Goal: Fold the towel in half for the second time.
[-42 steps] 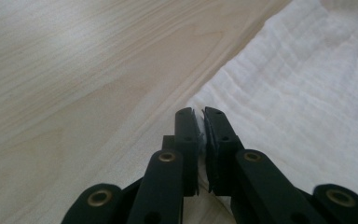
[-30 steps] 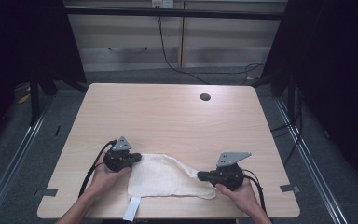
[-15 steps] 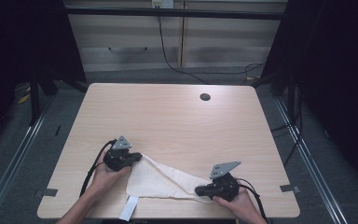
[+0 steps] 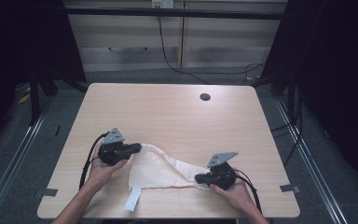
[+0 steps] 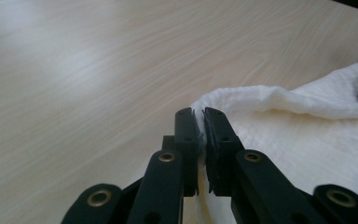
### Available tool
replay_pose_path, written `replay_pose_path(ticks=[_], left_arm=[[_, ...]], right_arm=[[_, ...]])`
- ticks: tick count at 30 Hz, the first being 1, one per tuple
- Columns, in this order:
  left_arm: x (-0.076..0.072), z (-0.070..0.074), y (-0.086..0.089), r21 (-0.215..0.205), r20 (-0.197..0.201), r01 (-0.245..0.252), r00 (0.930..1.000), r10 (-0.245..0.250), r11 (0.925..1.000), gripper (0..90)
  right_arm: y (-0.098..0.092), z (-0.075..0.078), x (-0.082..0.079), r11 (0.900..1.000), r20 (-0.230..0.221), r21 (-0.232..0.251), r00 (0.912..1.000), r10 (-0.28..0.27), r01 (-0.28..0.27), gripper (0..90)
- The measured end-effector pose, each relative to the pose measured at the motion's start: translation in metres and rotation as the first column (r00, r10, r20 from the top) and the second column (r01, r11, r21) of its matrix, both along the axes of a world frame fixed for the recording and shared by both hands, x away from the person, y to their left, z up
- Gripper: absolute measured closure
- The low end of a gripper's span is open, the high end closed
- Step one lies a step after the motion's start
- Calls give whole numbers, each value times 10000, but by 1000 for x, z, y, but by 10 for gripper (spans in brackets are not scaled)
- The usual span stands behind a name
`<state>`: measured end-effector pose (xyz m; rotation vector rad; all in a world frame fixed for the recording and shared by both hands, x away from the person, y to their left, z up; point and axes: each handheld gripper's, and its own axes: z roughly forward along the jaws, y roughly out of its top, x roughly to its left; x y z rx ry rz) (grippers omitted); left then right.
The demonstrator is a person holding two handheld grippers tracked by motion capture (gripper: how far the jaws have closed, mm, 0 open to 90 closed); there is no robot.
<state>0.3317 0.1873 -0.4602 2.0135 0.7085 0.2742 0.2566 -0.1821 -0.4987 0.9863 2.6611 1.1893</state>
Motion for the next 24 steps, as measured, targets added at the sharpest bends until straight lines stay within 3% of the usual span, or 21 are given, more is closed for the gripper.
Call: replay_pose_path(ticks=[4,7,9,14,16,21,24], left_arm=[[-9,11,-7,-195,388,363,9986,-356,9991,847],[-22,18,-13,-143,601,794,9951,-784,9967,847],[-34,19,-15,117,778,1141,9904,-1146,9934,847],[-60,4,-12,534,354,1763,9833,-1783,9829,847],[-68,-3,-12,953,174,2023,9786,-2048,9747,847],[-72,-22,-8,1617,-356,2187,9758,-2158,9623,847],[-69,-31,-3,1840,-604,2044,9787,-1965,9614,847]], right_arm=[[1,0,9,9993,207,-175,9993,-322,326,884],[1,0,15,9982,421,-305,9978,-511,524,885],[-1,0,17,9972,430,-292,9968,-674,687,885],[-2,0,16,9954,591,-402,9947,-845,870,885],[-2,0,16,9953,626,-406,9944,-850,877,885],[-4,0,14,9952,761,-410,9935,-852,885,884],[-11,0,11,9939,807,-362,9916,-1011,1043,884]])
